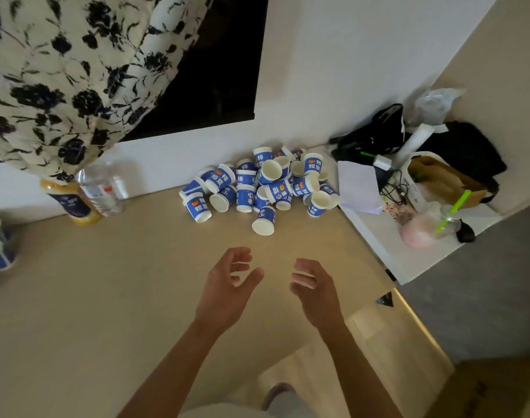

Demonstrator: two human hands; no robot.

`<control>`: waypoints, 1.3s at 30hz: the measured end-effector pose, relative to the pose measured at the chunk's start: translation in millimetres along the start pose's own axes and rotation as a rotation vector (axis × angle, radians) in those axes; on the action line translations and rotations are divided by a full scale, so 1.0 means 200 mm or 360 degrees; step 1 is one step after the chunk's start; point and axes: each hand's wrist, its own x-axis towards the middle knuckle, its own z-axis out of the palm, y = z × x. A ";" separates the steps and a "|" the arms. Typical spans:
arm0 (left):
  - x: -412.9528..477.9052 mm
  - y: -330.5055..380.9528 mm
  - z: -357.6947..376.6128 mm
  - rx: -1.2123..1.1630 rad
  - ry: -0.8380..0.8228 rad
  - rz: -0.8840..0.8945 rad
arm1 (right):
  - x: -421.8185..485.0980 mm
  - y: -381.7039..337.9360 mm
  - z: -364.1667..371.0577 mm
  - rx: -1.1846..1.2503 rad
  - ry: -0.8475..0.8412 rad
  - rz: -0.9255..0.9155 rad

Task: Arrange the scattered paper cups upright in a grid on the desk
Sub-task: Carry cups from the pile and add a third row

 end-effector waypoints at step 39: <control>0.35 0.01 0.56 0.0257 0.0648 -0.0505 | 1.35 0.23 -0.05 -0.0890 -0.1138 -0.0564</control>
